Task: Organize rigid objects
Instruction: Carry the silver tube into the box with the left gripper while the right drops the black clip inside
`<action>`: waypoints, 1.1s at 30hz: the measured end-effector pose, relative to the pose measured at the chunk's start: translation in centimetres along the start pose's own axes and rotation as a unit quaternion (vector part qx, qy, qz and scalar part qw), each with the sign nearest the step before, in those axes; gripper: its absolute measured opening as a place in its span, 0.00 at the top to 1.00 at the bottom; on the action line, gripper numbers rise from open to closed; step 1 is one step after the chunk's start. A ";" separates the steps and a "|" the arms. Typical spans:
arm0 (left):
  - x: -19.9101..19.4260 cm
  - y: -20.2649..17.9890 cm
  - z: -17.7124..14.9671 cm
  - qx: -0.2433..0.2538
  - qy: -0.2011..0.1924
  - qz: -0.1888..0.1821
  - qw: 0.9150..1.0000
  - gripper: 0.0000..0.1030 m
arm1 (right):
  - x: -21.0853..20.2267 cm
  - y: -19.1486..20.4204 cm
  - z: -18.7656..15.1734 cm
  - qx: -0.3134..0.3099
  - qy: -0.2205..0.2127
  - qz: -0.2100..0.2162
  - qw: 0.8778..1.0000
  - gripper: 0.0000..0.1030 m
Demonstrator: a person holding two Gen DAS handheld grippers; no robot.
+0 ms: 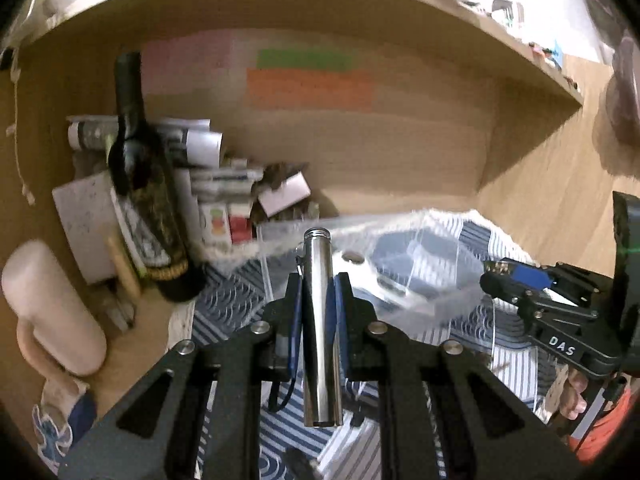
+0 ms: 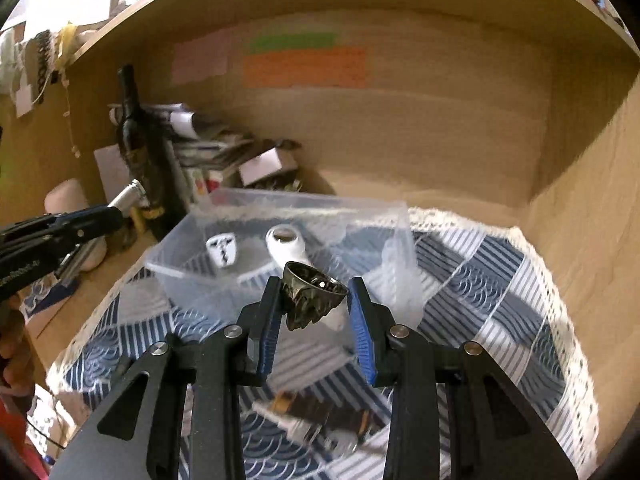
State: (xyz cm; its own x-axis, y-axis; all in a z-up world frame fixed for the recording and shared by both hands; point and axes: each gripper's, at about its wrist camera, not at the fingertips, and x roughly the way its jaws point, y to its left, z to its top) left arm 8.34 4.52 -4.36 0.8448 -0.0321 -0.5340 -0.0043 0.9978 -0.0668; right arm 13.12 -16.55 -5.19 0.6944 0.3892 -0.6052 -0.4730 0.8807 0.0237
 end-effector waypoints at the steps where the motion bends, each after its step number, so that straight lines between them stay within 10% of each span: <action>1: 0.2 0.0 0.4 -0.001 -0.002 0.001 1.000 0.86 | 0.2 -0.2 0.4 0.000 -0.001 -0.002 1.000 0.71; 33: 14.0 -1.0 -0.4 0.020 0.151 -0.022 0.988 0.85 | 11.1 -2.0 1.6 -0.036 0.112 -0.015 0.993 0.70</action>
State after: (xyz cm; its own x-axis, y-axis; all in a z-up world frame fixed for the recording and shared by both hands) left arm 19.95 3.07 -12.15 0.6460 -0.0848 -0.7586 0.0540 0.9964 -0.0655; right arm 22.60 -13.54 -10.68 0.5750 0.2866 -0.7663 -0.4973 0.8662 -0.0492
